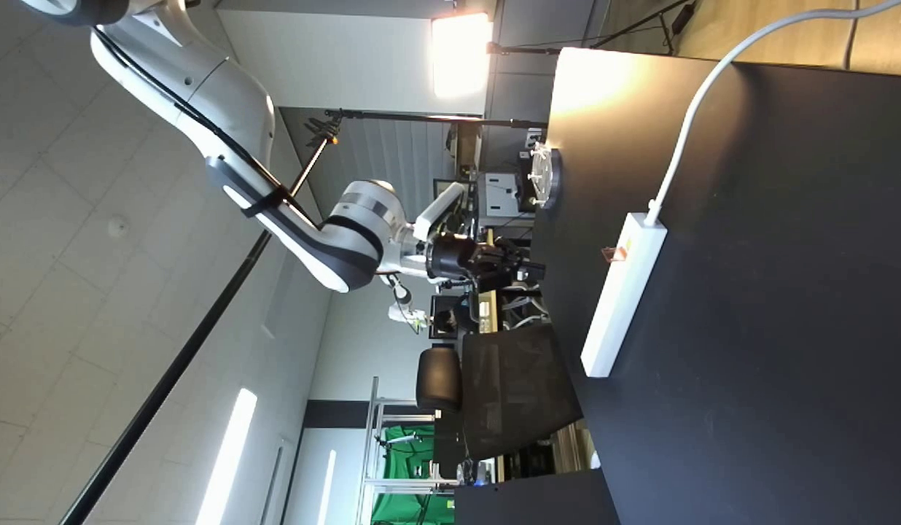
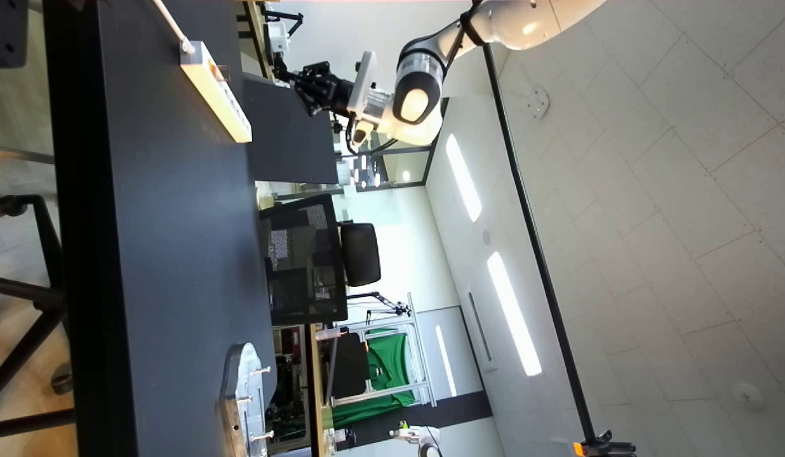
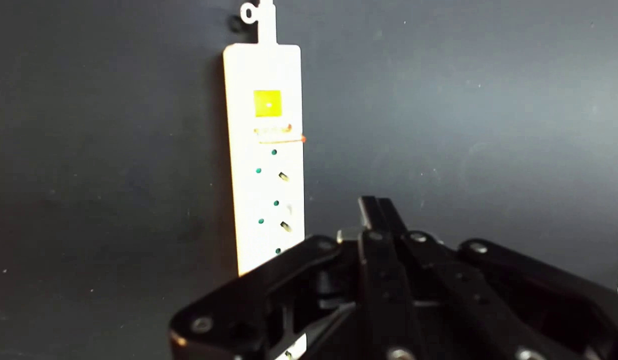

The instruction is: Switch off the extension cord

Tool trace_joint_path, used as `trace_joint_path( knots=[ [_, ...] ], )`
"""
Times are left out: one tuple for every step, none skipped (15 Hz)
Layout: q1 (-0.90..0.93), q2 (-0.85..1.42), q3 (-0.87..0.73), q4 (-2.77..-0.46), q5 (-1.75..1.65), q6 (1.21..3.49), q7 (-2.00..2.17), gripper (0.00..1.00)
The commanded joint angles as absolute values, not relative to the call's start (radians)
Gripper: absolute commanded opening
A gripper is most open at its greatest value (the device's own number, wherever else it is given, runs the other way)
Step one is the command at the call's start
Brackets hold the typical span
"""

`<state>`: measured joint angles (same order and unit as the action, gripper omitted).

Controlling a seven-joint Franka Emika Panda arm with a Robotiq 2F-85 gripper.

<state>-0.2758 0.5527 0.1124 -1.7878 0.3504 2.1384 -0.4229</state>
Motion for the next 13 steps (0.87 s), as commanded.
trace_joint_path(
  knots=[
    [-0.172,0.480,0.032,-1.801,0.186,2.073,-0.304,0.33],
    [-0.153,0.471,0.018,-1.803,0.140,2.060,-0.285,0.39],
    [-0.134,0.464,0.006,-1.808,0.102,2.053,-0.262,0.47],
    [-0.120,0.457,-0.003,-1.814,0.069,2.048,-0.246,0.53],
    [-0.110,0.453,-0.009,-1.820,0.044,2.044,-0.239,0.61],
    [-0.102,0.452,-0.015,-1.825,0.021,2.044,-0.231,0.67],
    [-0.096,0.453,-0.020,-1.828,0.002,2.040,-0.226,0.73],
    [-0.089,0.453,-0.026,-1.831,-0.019,2.035,-0.217,0.81],
    [-0.081,0.452,-0.032,-1.837,-0.042,2.030,-0.205,0.87],
    [-0.105,0.483,-0.010,-1.807,0.000,2.045,-0.258,0.93],
    [-0.104,0.484,-0.011,-1.809,-0.003,2.045,-0.258,0.76],
    [-0.104,0.487,-0.010,-1.809,-0.002,2.046,-0.260,0.82],
    [-0.104,0.489,-0.010,-1.809,-0.003,2.047,-0.261,0.89]
  ],
)
